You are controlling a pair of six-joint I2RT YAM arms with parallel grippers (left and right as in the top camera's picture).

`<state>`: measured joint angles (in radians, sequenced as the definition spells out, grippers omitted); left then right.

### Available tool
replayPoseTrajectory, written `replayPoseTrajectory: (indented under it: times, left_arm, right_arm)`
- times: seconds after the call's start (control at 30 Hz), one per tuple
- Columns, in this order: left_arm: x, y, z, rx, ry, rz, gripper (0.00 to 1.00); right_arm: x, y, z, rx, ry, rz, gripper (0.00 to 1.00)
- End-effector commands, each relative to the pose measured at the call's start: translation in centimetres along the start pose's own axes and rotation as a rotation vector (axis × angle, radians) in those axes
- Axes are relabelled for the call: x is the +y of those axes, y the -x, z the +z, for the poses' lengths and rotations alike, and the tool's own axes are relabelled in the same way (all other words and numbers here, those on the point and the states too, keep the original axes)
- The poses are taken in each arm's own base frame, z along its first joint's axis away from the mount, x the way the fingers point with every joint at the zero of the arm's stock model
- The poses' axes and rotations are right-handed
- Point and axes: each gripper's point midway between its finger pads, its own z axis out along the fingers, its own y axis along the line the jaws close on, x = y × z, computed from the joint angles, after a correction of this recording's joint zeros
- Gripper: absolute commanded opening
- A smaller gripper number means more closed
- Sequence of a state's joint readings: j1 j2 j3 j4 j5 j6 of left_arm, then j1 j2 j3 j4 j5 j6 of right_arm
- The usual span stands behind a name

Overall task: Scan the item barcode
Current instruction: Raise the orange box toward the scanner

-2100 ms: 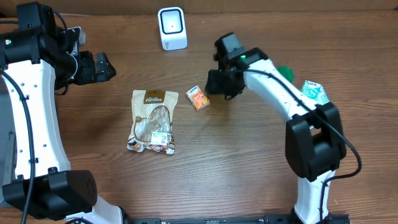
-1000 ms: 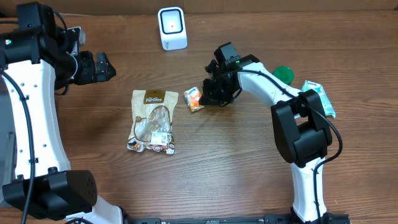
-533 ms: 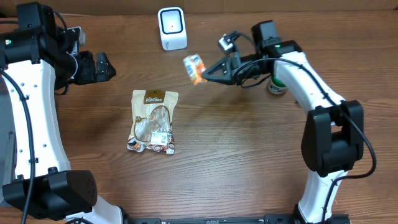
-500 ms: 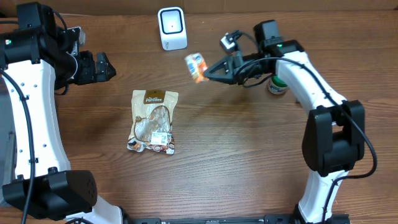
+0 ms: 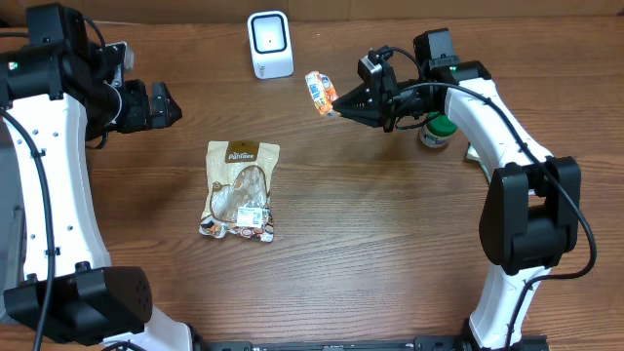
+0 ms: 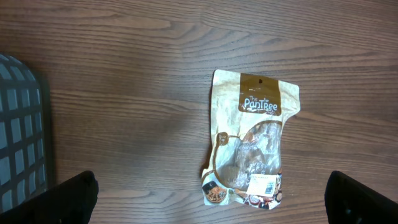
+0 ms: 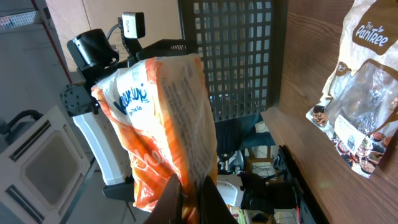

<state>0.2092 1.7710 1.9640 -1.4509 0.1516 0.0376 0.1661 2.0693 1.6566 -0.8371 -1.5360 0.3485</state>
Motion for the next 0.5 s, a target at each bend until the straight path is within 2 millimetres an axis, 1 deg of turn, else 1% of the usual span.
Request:
replayPoseTrajectory:
  times: [0.0, 0.07, 0.13, 0.17, 0.2, 0.23, 0.27, 0.3, 0.37, 0.43, 0.47]
  left_arm:
    - [-0.3, 0.3, -0.7, -0.023, 0.003, 0.039, 1.00]
    - [-0.3, 0.3, -0.7, -0.023, 0.003, 0.039, 1.00]
    - [-0.3, 0.3, -0.7, -0.023, 0.003, 0.039, 0.99]
    - [-0.3, 0.3, -0.7, -0.023, 0.003, 0.039, 1.00]
    - [-0.3, 0.3, -0.7, -0.023, 0.003, 0.039, 1.00]
    - [-0.3, 0.3, -0.7, -0.023, 0.003, 0.039, 0.99]
    - [-0.3, 0.3, -0.7, -0.023, 0.003, 0.039, 1.00]
    - [-0.3, 0.3, -0.7, -0.023, 0.003, 0.039, 0.99]
    - [-0.3, 0.3, -0.7, -0.023, 0.003, 0.039, 1.00]
    - [-0.3, 0.3, -0.7, -0.023, 0.003, 0.039, 1.00]
    - [-0.3, 0.3, -0.7, -0.023, 0.003, 0.039, 1.00]
  right_arm:
    - [1.2, -0.3, -0.2, 0.010, 0.030, -0.022, 0.04]
    - [0.9, 0.0, -0.2, 0.000, 0.010, -0.059, 0.04]
    - [-2.7, 1.3, -0.2, -0.084, -0.196, -0.026, 0.04]
    - [-5.6, 1.7, -0.6, -0.137, -0.364, 0.014, 0.04]
    - [-7.0, 1.9, -0.9, -0.161, -0.452, 0.029, 0.04]
    - [-9.9, 2.0, -1.8, -0.203, -0.643, 0.054, 0.04]
    - [-11.1, 1.9, -2.1, -0.217, -0.732, 0.059, 0.04]
    - [-12.1, 1.9, -2.5, -0.228, -0.811, 0.059, 0.04]
    - [-13.4, 1.7, -2.8, -0.239, -0.933, 0.048, 0.04]
    - [-13.6, 1.5, -2.7, -0.241, -0.985, 0.048, 0.04]
    - [-13.3, 1.5, -2.5, -0.238, -1.006, 0.041, 0.04]
